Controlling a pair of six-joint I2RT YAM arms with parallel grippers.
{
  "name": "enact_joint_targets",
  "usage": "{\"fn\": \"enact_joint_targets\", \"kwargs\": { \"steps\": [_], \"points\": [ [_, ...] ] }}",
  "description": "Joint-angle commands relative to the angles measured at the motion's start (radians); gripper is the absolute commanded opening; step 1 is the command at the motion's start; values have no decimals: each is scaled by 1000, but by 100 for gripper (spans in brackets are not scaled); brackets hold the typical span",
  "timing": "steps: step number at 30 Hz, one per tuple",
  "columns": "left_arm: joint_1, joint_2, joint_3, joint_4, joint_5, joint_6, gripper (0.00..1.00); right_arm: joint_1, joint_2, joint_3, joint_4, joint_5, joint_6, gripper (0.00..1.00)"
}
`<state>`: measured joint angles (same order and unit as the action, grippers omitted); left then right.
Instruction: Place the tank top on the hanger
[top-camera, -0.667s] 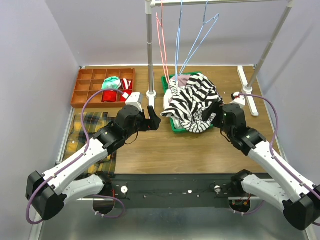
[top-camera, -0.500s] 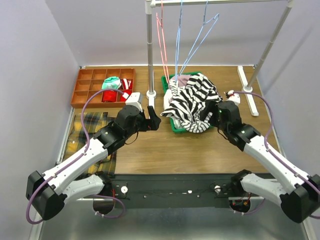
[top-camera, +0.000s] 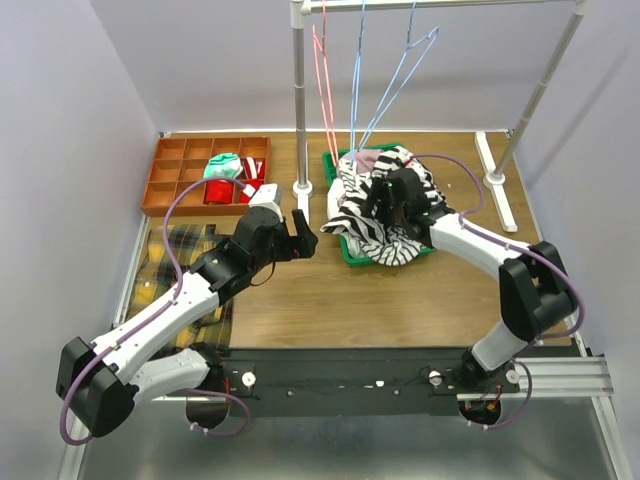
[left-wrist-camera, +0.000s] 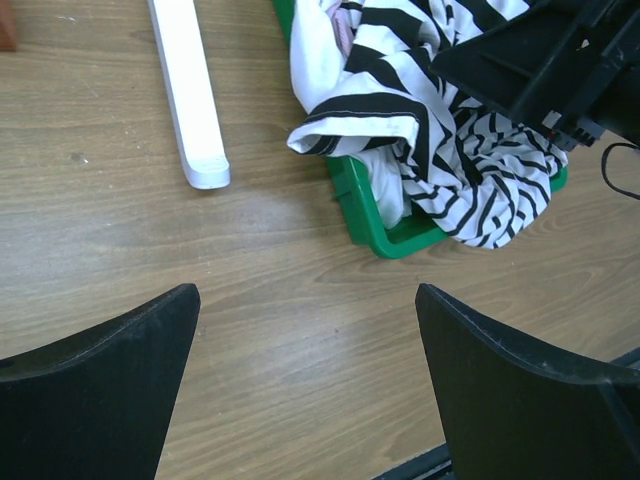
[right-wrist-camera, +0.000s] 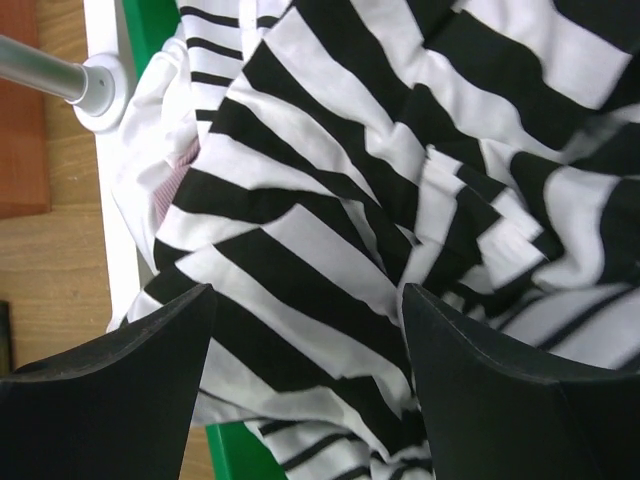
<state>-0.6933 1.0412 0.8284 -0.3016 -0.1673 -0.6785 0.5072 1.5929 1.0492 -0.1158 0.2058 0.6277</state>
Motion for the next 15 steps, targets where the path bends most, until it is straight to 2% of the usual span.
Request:
{"fn": "enact_joint_targets", "kwargs": {
  "steps": [1,7,15],
  "points": [
    [21,0,25,-24,-6,3,99,24,78,54,90,-48,10,83],
    [31,8,12,-7,22,2,99,68,98,28,107,-20,12,83],
    [32,17,-2,13,31,-4,99,117,84,-8,159,-29,32,75]
  ]
}}
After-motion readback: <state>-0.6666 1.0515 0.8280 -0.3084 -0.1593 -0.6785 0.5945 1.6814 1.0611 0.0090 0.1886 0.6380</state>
